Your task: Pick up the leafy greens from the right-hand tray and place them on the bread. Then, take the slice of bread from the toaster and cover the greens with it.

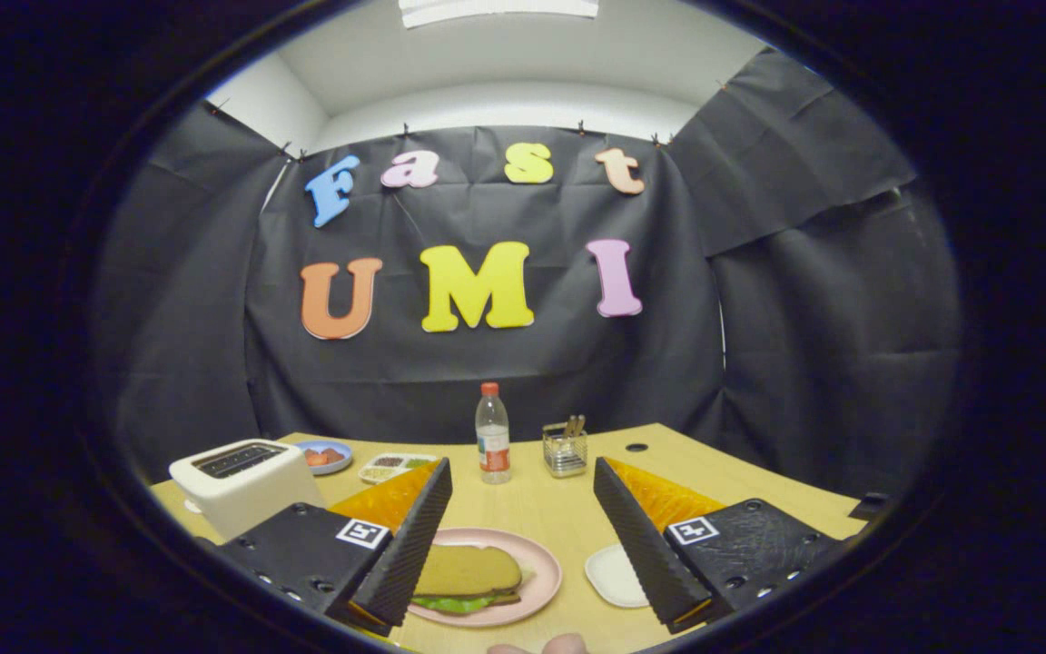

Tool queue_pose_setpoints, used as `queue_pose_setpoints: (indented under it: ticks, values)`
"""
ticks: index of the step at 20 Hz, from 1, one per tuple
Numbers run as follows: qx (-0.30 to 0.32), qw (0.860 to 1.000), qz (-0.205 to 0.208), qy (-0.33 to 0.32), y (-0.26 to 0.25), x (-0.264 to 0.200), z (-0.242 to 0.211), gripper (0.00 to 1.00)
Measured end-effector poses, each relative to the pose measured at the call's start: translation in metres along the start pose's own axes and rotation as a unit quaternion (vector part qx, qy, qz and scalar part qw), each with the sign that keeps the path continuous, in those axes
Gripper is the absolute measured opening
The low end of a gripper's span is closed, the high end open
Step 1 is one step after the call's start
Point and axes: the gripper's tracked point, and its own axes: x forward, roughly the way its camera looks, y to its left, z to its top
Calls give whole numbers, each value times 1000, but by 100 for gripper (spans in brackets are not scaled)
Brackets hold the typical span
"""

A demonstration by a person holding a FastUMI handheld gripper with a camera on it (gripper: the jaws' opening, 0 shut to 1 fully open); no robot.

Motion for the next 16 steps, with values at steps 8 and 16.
queue_pose_setpoints:
  ticks: [8, 16]
  values:
    - [-30, 996, 15, -78, 21, -41, 46, 95]
    - [-17, 996, 38, -79, 41, -55, 39, 94]
